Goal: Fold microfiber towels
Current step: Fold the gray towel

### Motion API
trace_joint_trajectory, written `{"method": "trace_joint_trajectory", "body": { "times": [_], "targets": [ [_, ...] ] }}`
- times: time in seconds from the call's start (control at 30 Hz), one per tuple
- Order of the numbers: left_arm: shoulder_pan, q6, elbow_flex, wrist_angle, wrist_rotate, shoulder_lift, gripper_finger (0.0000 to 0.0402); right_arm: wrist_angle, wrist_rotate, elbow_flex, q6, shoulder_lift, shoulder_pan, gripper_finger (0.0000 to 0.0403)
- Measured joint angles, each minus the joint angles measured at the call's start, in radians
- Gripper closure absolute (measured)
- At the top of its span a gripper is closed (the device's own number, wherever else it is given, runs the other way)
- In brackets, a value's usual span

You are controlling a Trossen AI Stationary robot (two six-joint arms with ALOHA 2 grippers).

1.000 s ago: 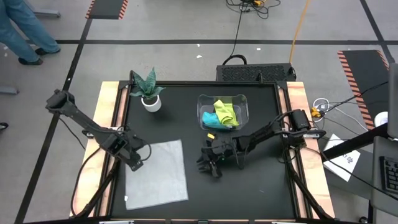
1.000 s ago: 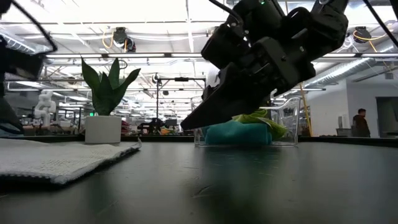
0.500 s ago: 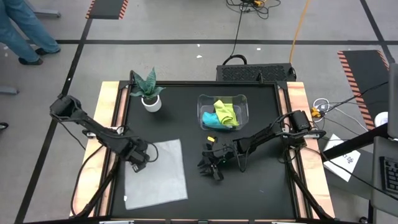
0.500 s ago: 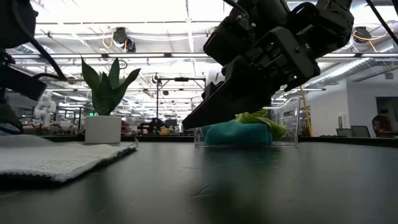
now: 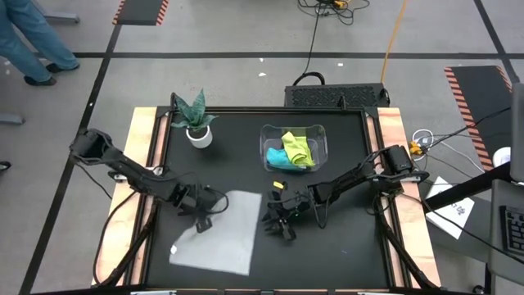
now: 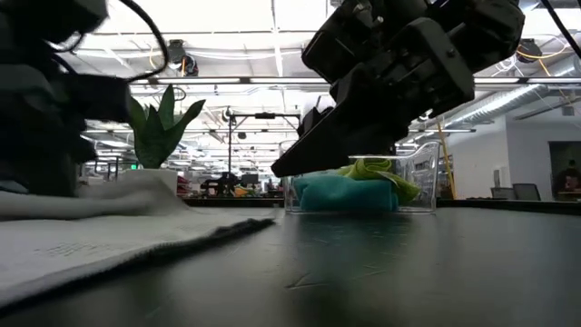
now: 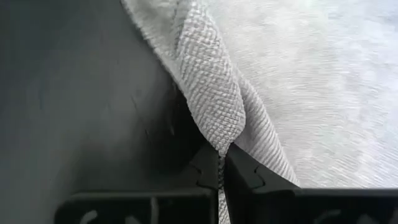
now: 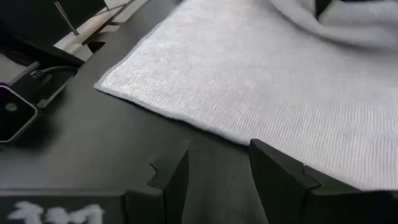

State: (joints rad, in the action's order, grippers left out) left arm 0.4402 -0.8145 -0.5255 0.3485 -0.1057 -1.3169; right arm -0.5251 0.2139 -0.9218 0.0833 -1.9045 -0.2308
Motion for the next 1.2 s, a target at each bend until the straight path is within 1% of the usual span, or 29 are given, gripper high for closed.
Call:
{"method": "trace_joint_trajectory", "body": {
  "times": [0.1, 0.13, 0.2, 0.27, 0.4, 0.5, 0.6, 0.67, 0.8, 0.97, 1.1, 1.2],
  "targets": [
    [-0.041, 0.050, -0.003, -0.051, 0.005, -0.054, 0.0390, 0.005, -0.006, 0.000, -0.007, 0.000, -0.005, 0.0245],
    [-0.052, 0.064, -0.002, -0.063, 0.008, -0.073, 0.0389, 0.007, -0.023, 0.000, -0.013, 0.000, -0.007, 0.0245],
    [-0.069, 0.091, -0.017, -0.064, 0.027, -0.105, 0.0391, 0.012, -0.083, 0.000, -0.016, 0.000, -0.008, 0.0245],
    [-0.073, 0.118, -0.036, -0.061, 0.018, -0.128, 0.0396, 0.029, -0.142, 0.000, -0.016, 0.000, -0.007, 0.0245],
    [-0.069, 0.173, -0.065, -0.058, -0.020, -0.126, 0.0391, 0.095, -0.291, 0.000, 0.050, 0.000, 0.002, 0.0245],
    [-0.065, 0.218, -0.084, -0.050, -0.065, -0.112, 0.0392, 0.134, -0.335, 0.000, 0.135, 0.000, 0.024, 0.0245],
    [-0.065, 0.256, -0.096, -0.053, -0.068, -0.112, 0.0397, 0.147, -0.380, 0.000, 0.194, 0.000, 0.040, 0.0245],
    [-0.064, 0.260, -0.096, -0.036, -0.072, -0.112, 0.0393, 0.163, -0.418, 0.000, 0.222, 0.004, 0.045, 0.0245],
    [-0.060, 0.258, -0.097, -0.002, -0.121, -0.111, 0.0397, 0.240, -0.510, 0.000, 0.274, 0.039, 0.050, 0.0245],
    [-0.050, 0.257, -0.097, 0.003, -0.132, -0.111, 0.0391, 0.295, -0.518, 0.000, 0.354, 0.073, 0.050, 0.0245],
    [-0.045, 0.261, -0.097, -0.002, -0.141, -0.111, 0.0395, 0.302, -0.417, 0.000, 0.403, 0.074, 0.047, 0.0245],
    [-0.045, 0.261, -0.097, -0.002, -0.142, -0.111, 0.0396, 0.342, -0.420, 0.000, 0.432, 0.074, 0.046, 0.0245]
  ]
}}
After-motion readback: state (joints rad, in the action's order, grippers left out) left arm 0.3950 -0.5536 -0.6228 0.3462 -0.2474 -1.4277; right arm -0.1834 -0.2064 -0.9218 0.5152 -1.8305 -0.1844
